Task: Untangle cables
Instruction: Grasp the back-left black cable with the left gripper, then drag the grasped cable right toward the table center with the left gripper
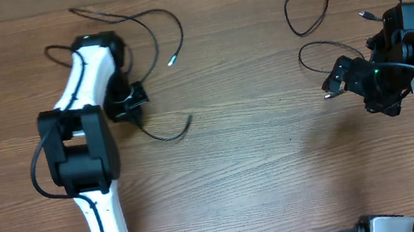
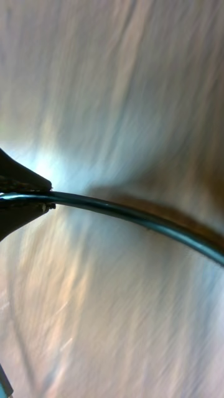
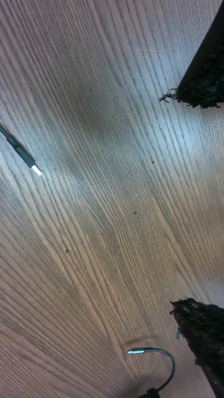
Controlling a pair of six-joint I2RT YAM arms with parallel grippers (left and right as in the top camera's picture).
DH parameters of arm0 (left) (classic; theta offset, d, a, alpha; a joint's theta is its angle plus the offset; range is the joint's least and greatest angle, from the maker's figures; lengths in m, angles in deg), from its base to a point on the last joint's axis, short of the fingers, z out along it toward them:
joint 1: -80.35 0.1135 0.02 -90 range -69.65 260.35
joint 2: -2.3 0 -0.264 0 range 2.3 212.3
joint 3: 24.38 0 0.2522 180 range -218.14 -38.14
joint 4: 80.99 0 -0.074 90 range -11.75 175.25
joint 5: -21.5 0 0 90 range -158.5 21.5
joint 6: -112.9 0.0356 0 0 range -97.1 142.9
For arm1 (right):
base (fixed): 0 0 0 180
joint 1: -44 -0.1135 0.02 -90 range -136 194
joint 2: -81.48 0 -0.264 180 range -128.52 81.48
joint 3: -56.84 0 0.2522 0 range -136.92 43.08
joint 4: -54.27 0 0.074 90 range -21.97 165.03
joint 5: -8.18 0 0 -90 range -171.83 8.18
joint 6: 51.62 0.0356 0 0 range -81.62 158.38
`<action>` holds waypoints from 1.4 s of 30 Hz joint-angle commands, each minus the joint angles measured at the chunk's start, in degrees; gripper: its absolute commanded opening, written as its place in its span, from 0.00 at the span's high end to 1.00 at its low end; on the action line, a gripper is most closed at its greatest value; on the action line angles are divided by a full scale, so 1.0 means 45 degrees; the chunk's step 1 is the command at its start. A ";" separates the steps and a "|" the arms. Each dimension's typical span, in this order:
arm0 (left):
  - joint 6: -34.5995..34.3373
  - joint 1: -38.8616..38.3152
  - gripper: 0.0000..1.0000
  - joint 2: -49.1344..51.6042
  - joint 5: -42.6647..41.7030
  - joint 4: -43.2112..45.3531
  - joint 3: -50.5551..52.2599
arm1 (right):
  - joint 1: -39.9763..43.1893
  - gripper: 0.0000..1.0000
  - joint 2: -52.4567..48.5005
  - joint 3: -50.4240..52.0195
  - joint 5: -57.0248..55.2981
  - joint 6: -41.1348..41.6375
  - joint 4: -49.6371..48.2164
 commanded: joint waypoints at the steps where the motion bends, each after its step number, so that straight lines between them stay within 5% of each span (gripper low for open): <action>1: -0.0418 -0.0636 0.96 -0.1710 -0.0243 -0.0345 0.0068 | -0.0068 0.00 0.0257 0.0078 0.0049 -0.0015 -0.0063; 20: -0.2142 -0.3580 0.96 -0.7694 -0.0257 -0.2715 0.0068 | -0.0068 0.00 0.0257 0.0078 0.0049 -0.0015 -0.0063; 30: -0.5095 -0.6441 0.96 -0.8446 0.2764 -0.3065 0.0073 | -0.0068 0.00 0.0257 0.0078 0.0049 -0.0015 -0.0063; 42: -0.5183 -0.6397 0.91 -0.7582 0.2613 -0.2399 0.0233 | -0.0068 0.00 0.0257 0.0078 0.0049 -0.0015 -0.0063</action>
